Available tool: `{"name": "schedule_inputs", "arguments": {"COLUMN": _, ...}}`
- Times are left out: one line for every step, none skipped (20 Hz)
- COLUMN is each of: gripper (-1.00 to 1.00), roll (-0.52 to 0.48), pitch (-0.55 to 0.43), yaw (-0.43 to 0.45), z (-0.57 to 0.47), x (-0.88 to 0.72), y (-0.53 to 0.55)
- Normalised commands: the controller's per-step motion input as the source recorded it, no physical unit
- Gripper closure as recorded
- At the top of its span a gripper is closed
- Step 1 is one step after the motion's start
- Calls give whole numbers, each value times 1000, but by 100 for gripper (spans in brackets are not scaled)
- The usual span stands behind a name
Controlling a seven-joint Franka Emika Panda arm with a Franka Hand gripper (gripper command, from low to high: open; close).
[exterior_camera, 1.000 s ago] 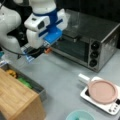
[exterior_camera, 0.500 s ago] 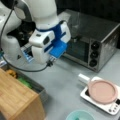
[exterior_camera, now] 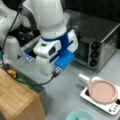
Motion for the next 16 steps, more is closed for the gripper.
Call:
{"name": "schedule_inputs", "arguments": {"gripper": -100, "roll": -63, "pitch": 217, "yaw": -101, "z": 15, "x": 776, "y": -183}}
{"name": "schedule_inputs", "arguments": {"gripper": -100, "roll": -59, "pitch": 213, "yaw": -81, "z": 19, "x": 745, "y": -194}}
{"name": "schedule_inputs", "arguments": {"gripper": -100, "roll": -55, "pitch": 209, "yaw": -62, "z": 44, "x": 669, "y": -190}}
{"name": "schedule_inputs", "arguments": {"gripper": -100, "roll": -50, "pitch": 188, "yaw": -41, "z": 59, "x": 580, "y": -196}}
{"name": "schedule_inputs", "arguments": {"gripper": -100, "roll": -44, "pitch": 180, "yaw": -28, "z": 49, "x": 540, "y": -216}}
{"name": "schedule_inputs", "arguments": {"gripper": -100, "roll": -38, "pitch": 177, "yaw": -23, "z": 53, "x": 470, "y": -212}}
{"name": "schedule_inputs", "arguments": {"gripper": -100, "roll": -33, "pitch": 179, "yaw": -14, "z": 40, "x": 420, "y": -221}}
{"name": "schedule_inputs", "arguments": {"gripper": -100, "roll": -28, "pitch": 182, "yaw": -9, "z": 38, "x": 365, "y": -212}}
{"name": "schedule_inputs", "arguments": {"gripper": -100, "roll": -24, "pitch": 181, "yaw": 1, "z": 28, "x": 335, "y": -218}}
{"name": "schedule_inputs", "arguments": {"gripper": -100, "roll": -18, "pitch": 178, "yaw": 11, "z": 9, "x": 313, "y": -229}}
{"name": "schedule_inputs", "arguments": {"gripper": -100, "roll": -9, "pitch": 169, "yaw": 25, "z": -19, "x": 321, "y": -256}}
{"name": "schedule_inputs", "arguments": {"gripper": -100, "roll": -5, "pitch": 162, "yaw": 37, "z": -52, "x": 332, "y": -277}}
{"name": "schedule_inputs", "arguments": {"gripper": -100, "roll": -2, "pitch": 156, "yaw": 44, "z": -53, "x": 338, "y": -278}}
{"name": "schedule_inputs", "arguments": {"gripper": -100, "roll": -9, "pitch": 152, "yaw": 49, "z": -65, "x": 351, "y": -281}}
{"name": "schedule_inputs", "arguments": {"gripper": -100, "roll": -5, "pitch": 144, "yaw": 60, "z": -74, "x": 366, "y": -278}}
{"name": "schedule_inputs", "arguments": {"gripper": -100, "roll": 1, "pitch": 140, "yaw": 68, "z": -87, "x": 390, "y": -278}}
